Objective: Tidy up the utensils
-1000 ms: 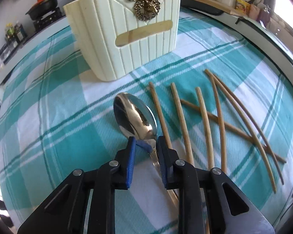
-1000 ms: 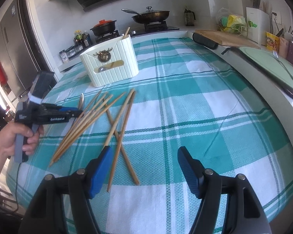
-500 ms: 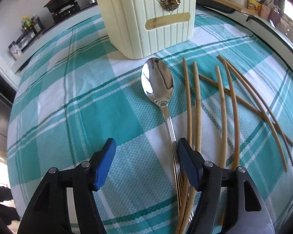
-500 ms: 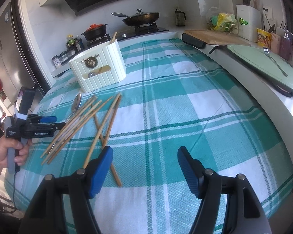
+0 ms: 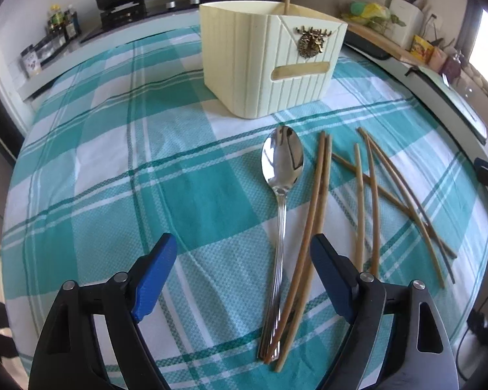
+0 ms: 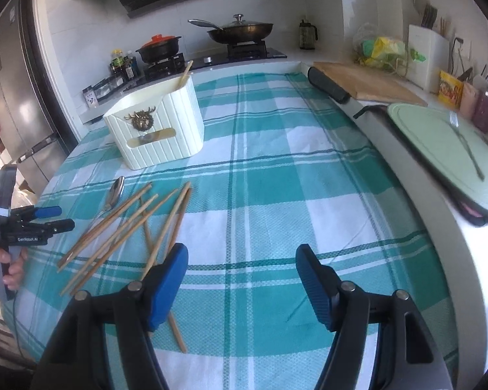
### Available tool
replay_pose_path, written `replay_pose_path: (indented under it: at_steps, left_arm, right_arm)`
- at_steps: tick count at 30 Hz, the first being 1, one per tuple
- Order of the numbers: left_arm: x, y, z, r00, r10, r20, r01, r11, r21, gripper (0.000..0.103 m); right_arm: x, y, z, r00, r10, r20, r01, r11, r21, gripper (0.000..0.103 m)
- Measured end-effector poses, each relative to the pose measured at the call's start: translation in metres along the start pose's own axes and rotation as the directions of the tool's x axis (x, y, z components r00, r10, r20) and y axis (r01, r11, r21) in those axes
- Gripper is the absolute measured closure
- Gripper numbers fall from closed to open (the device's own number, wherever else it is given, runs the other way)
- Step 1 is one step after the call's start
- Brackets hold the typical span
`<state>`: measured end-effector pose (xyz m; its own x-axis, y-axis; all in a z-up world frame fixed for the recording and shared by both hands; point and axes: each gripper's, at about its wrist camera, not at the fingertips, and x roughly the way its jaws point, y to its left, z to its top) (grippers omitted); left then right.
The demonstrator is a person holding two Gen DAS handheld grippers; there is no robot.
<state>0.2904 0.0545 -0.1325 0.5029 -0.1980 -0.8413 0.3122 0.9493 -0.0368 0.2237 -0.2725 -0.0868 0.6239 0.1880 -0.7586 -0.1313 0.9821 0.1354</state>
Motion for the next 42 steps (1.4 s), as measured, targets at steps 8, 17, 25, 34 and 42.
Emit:
replay_pose_path:
  at_steps: [8,17,25,34,42]
  left_arm:
    - [0.037,-0.013,0.035,0.999,-0.014,-0.031,0.017,0.993,0.119,0.018]
    - [0.063,-0.019,0.041,0.999,0.006,-0.047,0.005,0.976,0.22,0.018]
    - [0.07,-0.014,0.05,0.999,-0.014,-0.041,0.021,0.985,0.169,0.014]
    - [0.07,-0.017,0.048,1.0,-0.006,-0.028,0.011,0.988,0.157,0.016]
    - [0.07,-0.016,0.047,0.999,-0.02,-0.027,0.023,0.99,0.136,0.017]
  right_arm:
    - [0.084,0.036,0.02,0.95,0.206,-0.234,-0.213,0.977,-0.004,0.065]
    - [0.109,0.052,0.021,0.925,0.183,-0.332,-0.214,0.975,-0.061,0.076]
    - [0.117,0.074,0.029,0.929,0.096,-0.357,-0.169,0.969,-0.178,0.076]
    - [0.124,0.091,0.033,0.938,-0.002,-0.348,-0.112,0.946,-0.306,0.078]
    - [0.132,0.095,0.043,0.925,-0.006,-0.379,-0.12,0.944,-0.307,0.077]
